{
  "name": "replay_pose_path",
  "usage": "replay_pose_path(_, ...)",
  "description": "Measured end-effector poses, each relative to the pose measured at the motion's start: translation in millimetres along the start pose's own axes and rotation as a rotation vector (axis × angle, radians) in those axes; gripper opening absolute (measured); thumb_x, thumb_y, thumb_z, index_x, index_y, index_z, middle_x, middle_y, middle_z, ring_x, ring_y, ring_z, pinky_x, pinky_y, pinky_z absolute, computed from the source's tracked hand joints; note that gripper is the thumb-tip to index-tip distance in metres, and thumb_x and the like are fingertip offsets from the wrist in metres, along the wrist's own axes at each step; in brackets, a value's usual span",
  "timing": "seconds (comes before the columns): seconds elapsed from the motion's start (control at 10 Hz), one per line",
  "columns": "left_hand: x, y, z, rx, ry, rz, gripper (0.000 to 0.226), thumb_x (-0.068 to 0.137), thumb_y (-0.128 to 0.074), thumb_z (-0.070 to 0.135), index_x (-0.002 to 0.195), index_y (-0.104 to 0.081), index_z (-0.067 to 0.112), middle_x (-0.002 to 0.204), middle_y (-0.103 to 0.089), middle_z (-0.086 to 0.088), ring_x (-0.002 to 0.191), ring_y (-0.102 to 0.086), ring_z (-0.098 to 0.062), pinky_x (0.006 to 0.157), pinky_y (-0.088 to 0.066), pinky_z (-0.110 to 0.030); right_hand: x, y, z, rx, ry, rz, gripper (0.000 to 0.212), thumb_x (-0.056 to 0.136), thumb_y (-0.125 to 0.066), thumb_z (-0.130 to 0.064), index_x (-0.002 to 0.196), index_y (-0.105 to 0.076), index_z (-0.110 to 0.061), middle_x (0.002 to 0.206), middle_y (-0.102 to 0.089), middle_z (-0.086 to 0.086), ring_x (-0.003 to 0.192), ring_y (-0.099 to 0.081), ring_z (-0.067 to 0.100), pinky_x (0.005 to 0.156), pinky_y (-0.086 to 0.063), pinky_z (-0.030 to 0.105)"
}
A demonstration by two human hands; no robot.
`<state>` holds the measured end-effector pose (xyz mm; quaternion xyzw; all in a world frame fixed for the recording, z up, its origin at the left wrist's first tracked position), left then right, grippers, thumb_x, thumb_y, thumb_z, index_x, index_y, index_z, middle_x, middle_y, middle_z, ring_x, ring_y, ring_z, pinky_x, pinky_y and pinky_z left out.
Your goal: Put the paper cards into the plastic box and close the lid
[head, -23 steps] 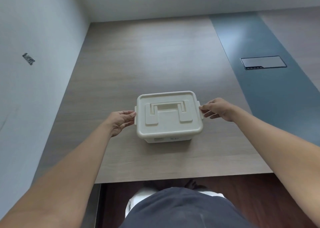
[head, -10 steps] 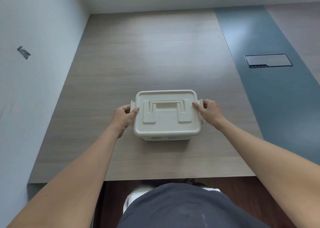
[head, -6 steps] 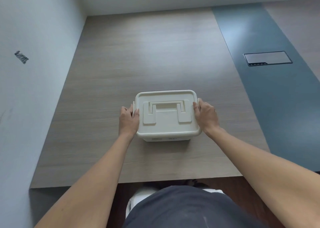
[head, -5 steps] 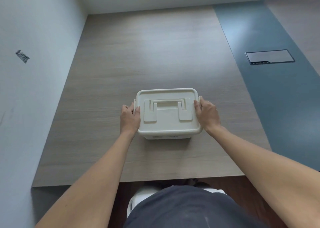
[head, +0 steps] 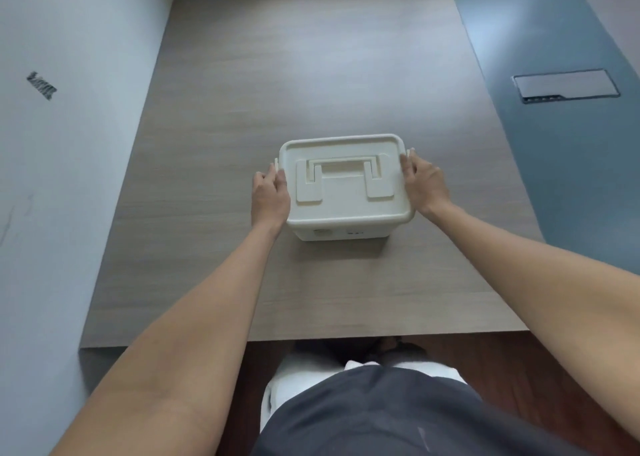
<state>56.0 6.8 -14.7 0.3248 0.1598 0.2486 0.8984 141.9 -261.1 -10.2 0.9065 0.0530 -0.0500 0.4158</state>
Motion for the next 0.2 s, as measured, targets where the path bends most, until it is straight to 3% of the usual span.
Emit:
replay_pose_path(0.1, -17.8, 2.4, -17.9, -0.134, 0.014, 0.087, 0.054, 0.103, -0.026, 0.05, 0.118, -0.06, 0.011, 0.11, -0.055, -0.014, 0.103, -0.059, -0.031, 0.094, -0.046, -0.042, -16.3, 2.2, 24.2, 0.221, -0.116, -0.014, 0.076, 0.095, -0.016, -0.069, 0.11, -0.068, -0.016, 0.105, -0.069, 0.015, 0.099, -0.063, 0.031, 0.078, -0.042, 0.038)
replay_pose_path(0.2, -45.3, 0.7, -52.5, -0.078, 0.032, 0.206, 0.054, 0.104, -0.022, 0.047, 0.15, -0.039, 0.026, 0.122, -0.053, -0.01, 0.109, -0.058, -0.026, 0.101, -0.041, -0.037, -40.9, -10.1, 64.2, 0.23, -0.228, 0.082, 0.069, 0.101, -0.019, -0.059, 0.12, -0.064, -0.009, 0.12, -0.067, 0.013, 0.113, -0.06, 0.032, 0.095, -0.042, 0.041)
Point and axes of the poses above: each hand's wrist, its own x-axis towards the middle knuckle, its own y-axis out of the back of the hand, z = x × y, the point moved 2 cm from there along x, towards the middle knuckle
